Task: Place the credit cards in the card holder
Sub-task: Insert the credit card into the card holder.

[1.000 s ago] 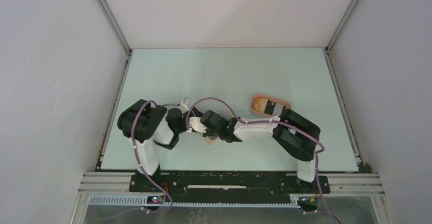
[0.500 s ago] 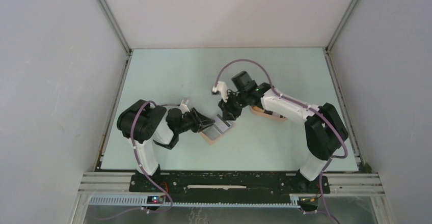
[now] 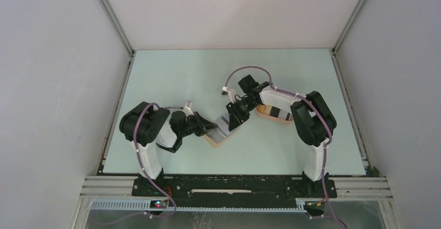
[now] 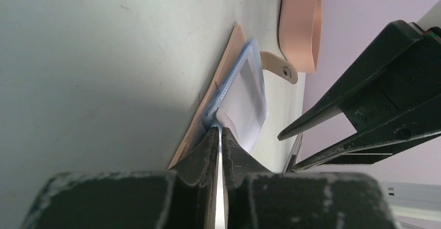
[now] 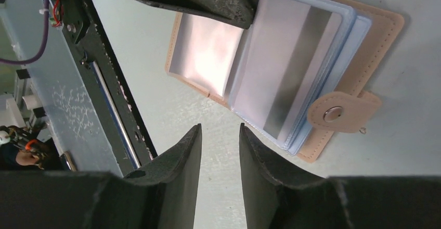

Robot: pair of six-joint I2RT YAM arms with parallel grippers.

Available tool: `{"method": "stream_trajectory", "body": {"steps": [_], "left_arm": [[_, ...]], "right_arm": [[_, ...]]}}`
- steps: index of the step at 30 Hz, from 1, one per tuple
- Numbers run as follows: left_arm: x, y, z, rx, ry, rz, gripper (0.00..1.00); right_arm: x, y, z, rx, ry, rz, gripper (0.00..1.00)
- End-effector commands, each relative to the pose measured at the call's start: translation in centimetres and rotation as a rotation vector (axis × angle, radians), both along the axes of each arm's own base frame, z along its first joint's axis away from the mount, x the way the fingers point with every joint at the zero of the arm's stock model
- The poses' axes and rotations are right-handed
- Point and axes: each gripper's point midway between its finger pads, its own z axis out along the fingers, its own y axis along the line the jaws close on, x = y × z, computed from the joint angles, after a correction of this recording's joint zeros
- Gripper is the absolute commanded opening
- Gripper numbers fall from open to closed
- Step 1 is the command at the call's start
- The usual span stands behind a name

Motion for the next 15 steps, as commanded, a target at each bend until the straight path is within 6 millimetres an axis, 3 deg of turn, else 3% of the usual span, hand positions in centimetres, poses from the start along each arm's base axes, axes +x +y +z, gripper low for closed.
{"method": "stream_trajectory", "body": {"steps": [1, 15], "left_arm": [[-1.0, 1.1, -2.5, 0.074, 0.042, 0.009, 0.09], [-1.1, 1.0, -2.7, 0.07, 0.043, -0.002, 0.07]], "right_arm": [[1.3, 0.4, 0.4, -0.015, 0.022, -0.059, 0.41], [3.2, -0.9, -1.3, -0.085, 0.017, -0.142, 0.46]]}}
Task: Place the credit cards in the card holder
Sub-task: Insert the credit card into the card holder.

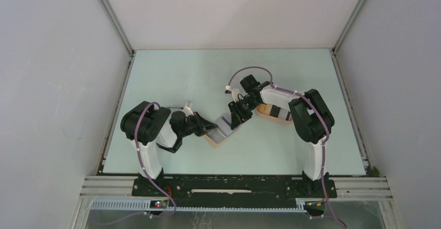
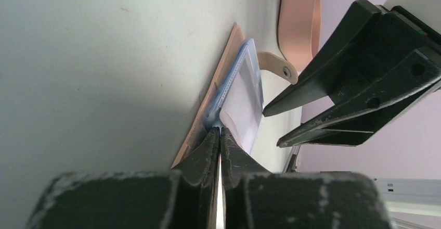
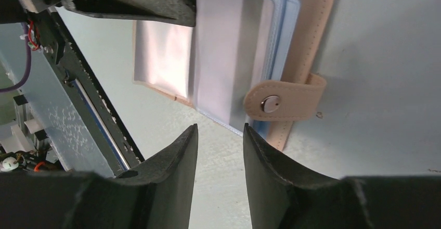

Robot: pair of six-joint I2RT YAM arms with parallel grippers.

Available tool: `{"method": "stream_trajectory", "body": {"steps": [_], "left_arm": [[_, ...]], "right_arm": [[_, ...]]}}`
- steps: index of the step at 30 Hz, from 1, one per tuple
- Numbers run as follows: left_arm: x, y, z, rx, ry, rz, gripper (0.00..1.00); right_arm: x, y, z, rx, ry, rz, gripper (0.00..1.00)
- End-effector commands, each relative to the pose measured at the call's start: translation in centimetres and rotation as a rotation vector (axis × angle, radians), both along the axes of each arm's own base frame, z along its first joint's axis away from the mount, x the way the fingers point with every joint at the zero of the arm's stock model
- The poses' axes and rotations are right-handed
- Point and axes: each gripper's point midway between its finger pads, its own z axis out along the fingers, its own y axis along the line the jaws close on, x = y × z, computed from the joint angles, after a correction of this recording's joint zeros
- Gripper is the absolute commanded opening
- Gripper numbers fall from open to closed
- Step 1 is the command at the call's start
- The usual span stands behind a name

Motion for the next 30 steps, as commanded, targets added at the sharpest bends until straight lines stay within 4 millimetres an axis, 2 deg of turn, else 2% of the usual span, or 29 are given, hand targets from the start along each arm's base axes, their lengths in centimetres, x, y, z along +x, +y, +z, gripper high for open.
{"method": "stream_trajectory", "body": {"steps": [1, 13, 30], "left_arm": [[-1.1, 1.0, -2.6, 0.073, 0.055, 0.004, 0.07], [-1.0, 0.9, -2.4, 0.068, 0.051, -0.003, 0.07], [-1.0, 0.8, -2.3, 0.065, 0.047, -0.009, 0.07]], "right_arm": [[1.5, 0.2, 0.4, -0.004, -0.023, -0.033, 0.47], [1.9, -0.1, 0.2, -0.016, -0.029, -0.046, 0.51], [1.3, 0.3, -0.4, -0.009, 0.021, -0.037, 0.52]]}}
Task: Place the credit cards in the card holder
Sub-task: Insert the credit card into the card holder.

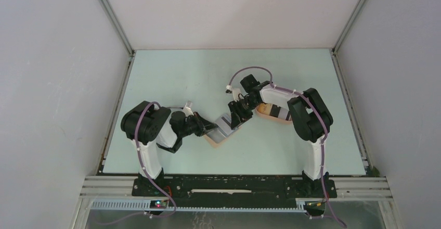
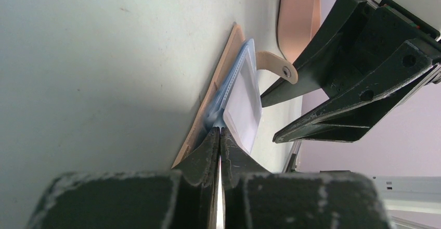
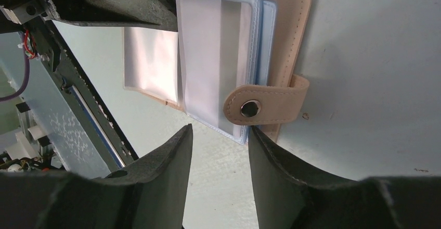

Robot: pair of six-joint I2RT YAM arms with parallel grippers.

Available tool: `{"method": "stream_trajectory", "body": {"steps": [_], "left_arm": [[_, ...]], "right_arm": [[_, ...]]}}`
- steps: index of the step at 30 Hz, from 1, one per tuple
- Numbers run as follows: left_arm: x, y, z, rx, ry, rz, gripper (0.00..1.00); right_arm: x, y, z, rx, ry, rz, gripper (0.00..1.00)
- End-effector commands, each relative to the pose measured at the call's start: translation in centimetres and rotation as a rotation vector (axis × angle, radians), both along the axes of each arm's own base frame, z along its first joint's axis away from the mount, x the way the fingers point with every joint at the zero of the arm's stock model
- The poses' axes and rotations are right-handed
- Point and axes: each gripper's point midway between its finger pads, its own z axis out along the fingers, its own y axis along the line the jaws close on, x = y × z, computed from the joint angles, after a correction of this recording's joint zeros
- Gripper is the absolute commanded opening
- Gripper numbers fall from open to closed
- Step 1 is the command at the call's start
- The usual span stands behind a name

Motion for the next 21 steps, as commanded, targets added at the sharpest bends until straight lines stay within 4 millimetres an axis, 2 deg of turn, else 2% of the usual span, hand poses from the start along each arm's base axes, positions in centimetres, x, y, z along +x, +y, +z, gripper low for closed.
{"method": "stream_trajectory", "body": {"steps": [1, 12, 21], "left_arm": [[-1.0, 0.8, -2.3, 0.068, 0.047, -0.006, 0.07], [-0.9, 0.6, -1.6, 0.05, 0.034, -0.011, 0.13], [-1.0, 0.4, -0.9, 0.022, 0.017, -0.015, 0.16]], "right_arm": [[0.5, 0.7, 0.7, 0.027, 0.005, -0.001, 0.52], [-0.4, 1.7, 2.7, 0.149, 0.075, 0.022, 0.41], [-0.8, 1.8, 4.0, 0.253, 0.169, 0.025, 0.4]]}}
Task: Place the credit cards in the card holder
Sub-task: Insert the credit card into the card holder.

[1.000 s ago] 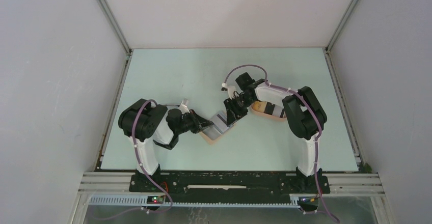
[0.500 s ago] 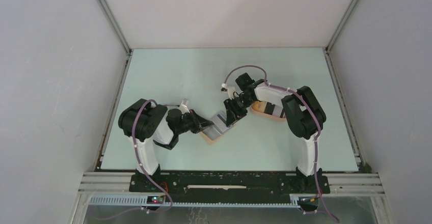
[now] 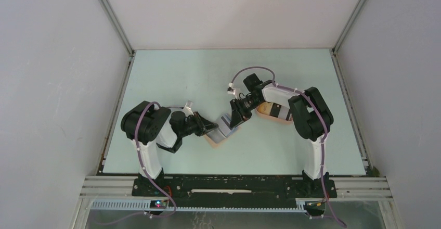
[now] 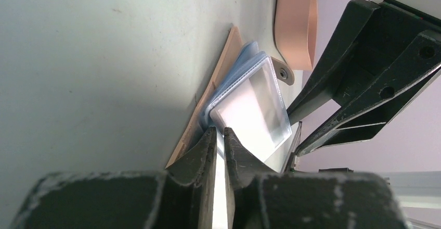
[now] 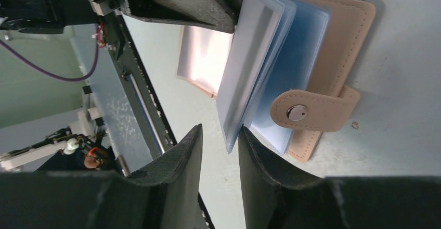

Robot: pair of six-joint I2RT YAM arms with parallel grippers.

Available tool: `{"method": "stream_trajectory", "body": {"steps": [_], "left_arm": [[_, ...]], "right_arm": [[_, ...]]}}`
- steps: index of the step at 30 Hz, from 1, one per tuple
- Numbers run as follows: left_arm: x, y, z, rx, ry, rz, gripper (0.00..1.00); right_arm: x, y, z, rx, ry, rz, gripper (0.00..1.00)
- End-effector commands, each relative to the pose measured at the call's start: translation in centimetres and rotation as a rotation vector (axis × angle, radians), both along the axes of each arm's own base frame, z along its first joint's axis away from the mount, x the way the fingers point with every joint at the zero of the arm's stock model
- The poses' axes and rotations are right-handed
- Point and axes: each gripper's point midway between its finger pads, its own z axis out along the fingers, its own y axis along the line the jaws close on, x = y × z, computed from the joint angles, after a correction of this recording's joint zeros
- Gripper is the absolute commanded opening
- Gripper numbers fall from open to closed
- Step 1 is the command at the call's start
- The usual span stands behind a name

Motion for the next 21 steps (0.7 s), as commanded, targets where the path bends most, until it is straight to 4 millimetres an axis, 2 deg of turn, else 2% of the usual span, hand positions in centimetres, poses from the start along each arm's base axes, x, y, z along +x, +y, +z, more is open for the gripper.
{"method": "stream_trajectory", "body": {"steps": [1, 10, 16, 21], "left_arm": [[-0.9, 0.5, -1.1, 0.027, 0.025, -0.007, 0.16], [-1.0, 0.5, -0.9, 0.021, 0.017, -0.013, 0.17], [-1.0, 0.5, -0.9, 0.019, 0.012, -0.015, 0.17], [-1.1, 0.5, -0.9, 0.019, 0.012, -0.02, 0.17]], "right_arm": [[0.3, 0.8, 1.8, 0.098, 0.048, 0.01, 0.4], [1.4, -0.1, 1.0, 0.028, 0.001, -0.028, 0.36], [2.6, -1.0, 1.0, -0.038, -0.1, -0.052, 0.44], [2.8, -1.0, 1.2, -0.051, -0.134, -0.047, 0.46]]}}
